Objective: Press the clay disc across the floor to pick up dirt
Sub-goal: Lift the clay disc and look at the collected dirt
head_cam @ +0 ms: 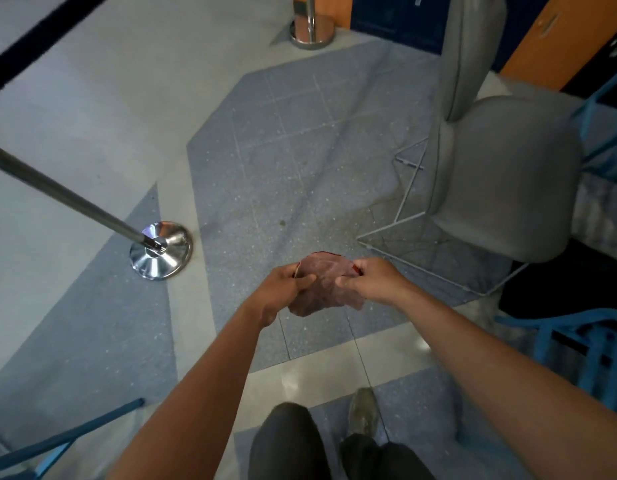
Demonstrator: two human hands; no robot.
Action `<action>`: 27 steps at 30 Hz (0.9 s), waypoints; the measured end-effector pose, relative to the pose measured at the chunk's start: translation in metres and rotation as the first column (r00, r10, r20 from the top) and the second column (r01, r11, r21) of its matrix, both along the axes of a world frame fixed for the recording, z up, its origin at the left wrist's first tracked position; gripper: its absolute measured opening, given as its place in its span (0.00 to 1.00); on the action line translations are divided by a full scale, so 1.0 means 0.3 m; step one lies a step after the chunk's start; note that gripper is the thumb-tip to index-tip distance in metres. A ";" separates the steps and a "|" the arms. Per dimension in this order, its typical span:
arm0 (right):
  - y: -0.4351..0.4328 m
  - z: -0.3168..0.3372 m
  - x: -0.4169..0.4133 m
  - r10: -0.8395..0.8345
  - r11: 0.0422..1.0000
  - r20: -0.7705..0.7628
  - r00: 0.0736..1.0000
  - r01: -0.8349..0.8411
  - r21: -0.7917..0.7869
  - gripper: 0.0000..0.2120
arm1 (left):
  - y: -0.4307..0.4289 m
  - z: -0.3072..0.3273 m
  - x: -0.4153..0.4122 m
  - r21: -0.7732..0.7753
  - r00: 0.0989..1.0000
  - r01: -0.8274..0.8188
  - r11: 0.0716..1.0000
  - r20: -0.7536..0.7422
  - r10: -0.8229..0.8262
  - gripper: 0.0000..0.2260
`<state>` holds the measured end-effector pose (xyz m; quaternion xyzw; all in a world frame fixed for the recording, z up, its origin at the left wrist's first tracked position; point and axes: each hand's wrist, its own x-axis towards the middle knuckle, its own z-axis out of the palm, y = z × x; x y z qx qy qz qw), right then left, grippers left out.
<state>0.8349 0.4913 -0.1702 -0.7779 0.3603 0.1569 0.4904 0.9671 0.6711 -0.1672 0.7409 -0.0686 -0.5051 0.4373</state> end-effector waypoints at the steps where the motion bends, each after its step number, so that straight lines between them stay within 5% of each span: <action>1: -0.027 0.021 0.020 0.002 1.000 0.020 1.000 -0.002 -0.001 0.11 | -0.027 0.026 0.013 -0.010 1.000 -0.001 1.000 0.005 0.001 0.08; 13: -0.301 0.154 0.429 0.049 0.998 -0.010 0.999 -0.049 -0.040 0.11 | -0.298 0.139 0.451 -0.020 0.991 0.124 0.992 0.058 -0.123 0.06; 27: -0.660 0.282 1.044 -0.170 0.979 0.013 0.985 0.170 -0.109 0.09 | -0.789 0.295 1.186 -0.021 0.919 0.377 0.926 0.132 -0.371 0.08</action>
